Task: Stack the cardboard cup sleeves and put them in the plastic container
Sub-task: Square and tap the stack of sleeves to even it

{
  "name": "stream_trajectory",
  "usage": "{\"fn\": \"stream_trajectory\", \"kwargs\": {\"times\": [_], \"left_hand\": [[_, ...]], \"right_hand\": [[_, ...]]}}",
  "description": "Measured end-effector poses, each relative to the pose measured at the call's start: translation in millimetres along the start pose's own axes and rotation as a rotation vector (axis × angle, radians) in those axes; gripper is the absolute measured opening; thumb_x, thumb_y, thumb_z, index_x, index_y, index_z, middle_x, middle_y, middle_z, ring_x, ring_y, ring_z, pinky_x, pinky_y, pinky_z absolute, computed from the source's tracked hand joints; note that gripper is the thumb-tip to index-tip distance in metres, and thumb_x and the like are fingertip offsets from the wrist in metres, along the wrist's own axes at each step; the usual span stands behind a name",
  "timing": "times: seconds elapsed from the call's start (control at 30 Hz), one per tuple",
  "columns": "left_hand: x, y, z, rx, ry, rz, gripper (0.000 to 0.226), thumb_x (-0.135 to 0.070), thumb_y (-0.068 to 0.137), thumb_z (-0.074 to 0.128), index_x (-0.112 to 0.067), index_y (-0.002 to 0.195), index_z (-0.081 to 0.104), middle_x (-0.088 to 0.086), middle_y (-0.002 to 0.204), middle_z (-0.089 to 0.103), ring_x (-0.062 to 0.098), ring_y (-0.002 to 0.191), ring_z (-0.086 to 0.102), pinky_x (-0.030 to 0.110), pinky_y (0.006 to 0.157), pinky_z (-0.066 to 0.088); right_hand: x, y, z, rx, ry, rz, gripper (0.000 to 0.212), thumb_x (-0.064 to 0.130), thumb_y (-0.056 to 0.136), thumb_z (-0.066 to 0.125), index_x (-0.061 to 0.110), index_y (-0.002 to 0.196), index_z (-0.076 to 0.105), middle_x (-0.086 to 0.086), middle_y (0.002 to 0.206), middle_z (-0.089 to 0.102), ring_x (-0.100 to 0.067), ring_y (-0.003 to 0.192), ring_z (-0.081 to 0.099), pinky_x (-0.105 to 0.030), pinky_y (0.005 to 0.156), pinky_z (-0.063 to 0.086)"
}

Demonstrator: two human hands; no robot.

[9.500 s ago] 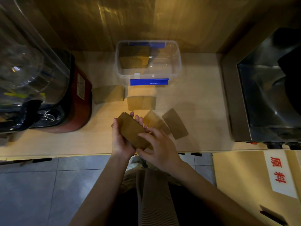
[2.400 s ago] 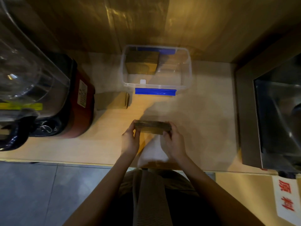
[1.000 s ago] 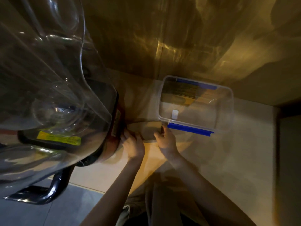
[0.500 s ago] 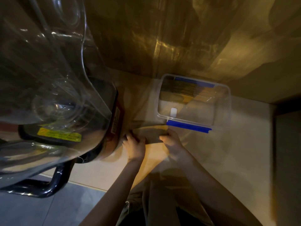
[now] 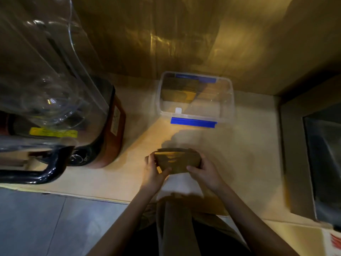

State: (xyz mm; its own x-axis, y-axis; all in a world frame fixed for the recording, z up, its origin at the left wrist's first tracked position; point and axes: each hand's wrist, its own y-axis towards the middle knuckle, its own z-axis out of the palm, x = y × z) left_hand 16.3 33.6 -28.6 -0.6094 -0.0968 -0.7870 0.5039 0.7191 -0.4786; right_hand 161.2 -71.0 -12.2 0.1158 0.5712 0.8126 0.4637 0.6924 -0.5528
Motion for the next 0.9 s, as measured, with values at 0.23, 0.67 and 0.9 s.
{"fn": "stream_trajectory", "kwargs": {"times": [0.23, 0.67, 0.9], "left_hand": [[-0.1, -13.3, 25.0, 0.082, 0.068, 0.194, 0.064, -0.01, 0.078, 0.064, -0.009, 0.133, 0.03, 0.013, 0.126, 0.053, 0.024, 0.116, 0.049, 0.022, 0.093, 0.039], [0.0, -28.1, 47.0, 0.022, 0.018, 0.128, 0.07, -0.004, 0.08, 0.059, -0.013, 0.139, 0.022, 0.015, 0.133, 0.05, 0.028, 0.124, 0.047, 0.02, 0.092, 0.036], [-0.1, -29.8, 45.7, -0.009, 0.033, 0.098, 0.072, -0.002, 0.082, 0.057, -0.015, 0.142, 0.021, 0.012, 0.14, 0.046, 0.026, 0.131, 0.041, 0.029, 0.103, 0.034]], "right_hand": [[-27.2, -37.2, -10.6, -0.183, -0.113, -0.098, 0.046, 0.005, 0.082, 0.062, 0.019, 0.121, 0.041, 0.005, 0.101, 0.056, -0.011, 0.094, 0.054, 0.003, 0.065, 0.041], [-36.5, -43.6, 12.6, -0.328, 0.05, -0.07, 0.051, -0.003, 0.086, 0.049, 0.008, 0.133, 0.032, 0.0, 0.114, 0.048, -0.016, 0.109, 0.048, -0.002, 0.073, 0.036], [-39.2, -44.7, 15.3, -0.28, 0.02, -0.052, 0.065, 0.003, 0.088, 0.052, 0.011, 0.142, 0.017, -0.008, 0.134, 0.047, -0.014, 0.119, 0.045, -0.01, 0.088, 0.033]]}}
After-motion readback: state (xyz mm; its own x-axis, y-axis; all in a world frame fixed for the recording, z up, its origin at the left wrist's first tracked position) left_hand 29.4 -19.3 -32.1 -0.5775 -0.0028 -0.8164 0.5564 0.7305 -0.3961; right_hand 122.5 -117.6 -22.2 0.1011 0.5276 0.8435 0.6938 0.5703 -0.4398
